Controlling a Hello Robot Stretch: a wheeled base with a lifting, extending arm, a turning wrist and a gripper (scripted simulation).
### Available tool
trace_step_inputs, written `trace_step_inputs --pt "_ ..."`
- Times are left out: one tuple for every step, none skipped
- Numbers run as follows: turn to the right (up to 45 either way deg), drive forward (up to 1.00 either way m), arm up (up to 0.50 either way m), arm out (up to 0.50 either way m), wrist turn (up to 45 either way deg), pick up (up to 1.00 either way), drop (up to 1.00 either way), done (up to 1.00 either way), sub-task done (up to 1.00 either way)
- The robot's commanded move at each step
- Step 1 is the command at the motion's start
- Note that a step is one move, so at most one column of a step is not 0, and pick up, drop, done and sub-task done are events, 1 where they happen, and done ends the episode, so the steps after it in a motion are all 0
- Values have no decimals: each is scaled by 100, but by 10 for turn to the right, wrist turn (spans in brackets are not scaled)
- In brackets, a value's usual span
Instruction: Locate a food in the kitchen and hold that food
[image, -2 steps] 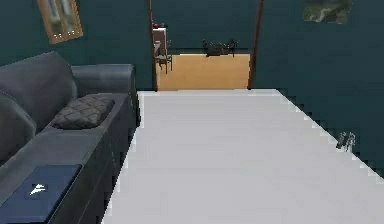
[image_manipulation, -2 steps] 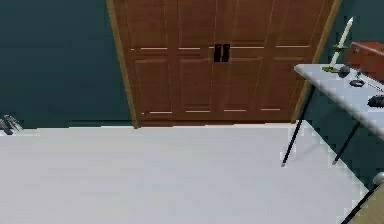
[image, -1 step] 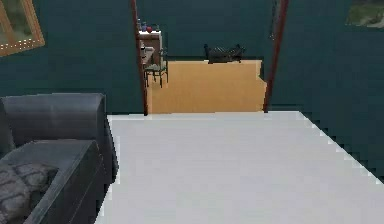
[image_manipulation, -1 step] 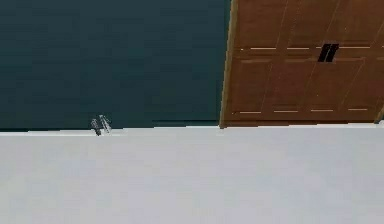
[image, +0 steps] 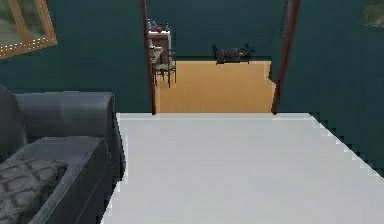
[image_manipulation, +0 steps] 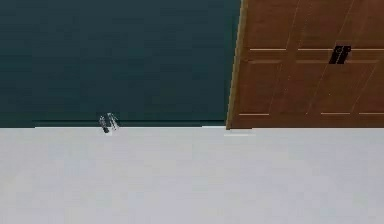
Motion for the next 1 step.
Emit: trace_step_inputs --pt "0 100 0 0 0 0 0 0 0"
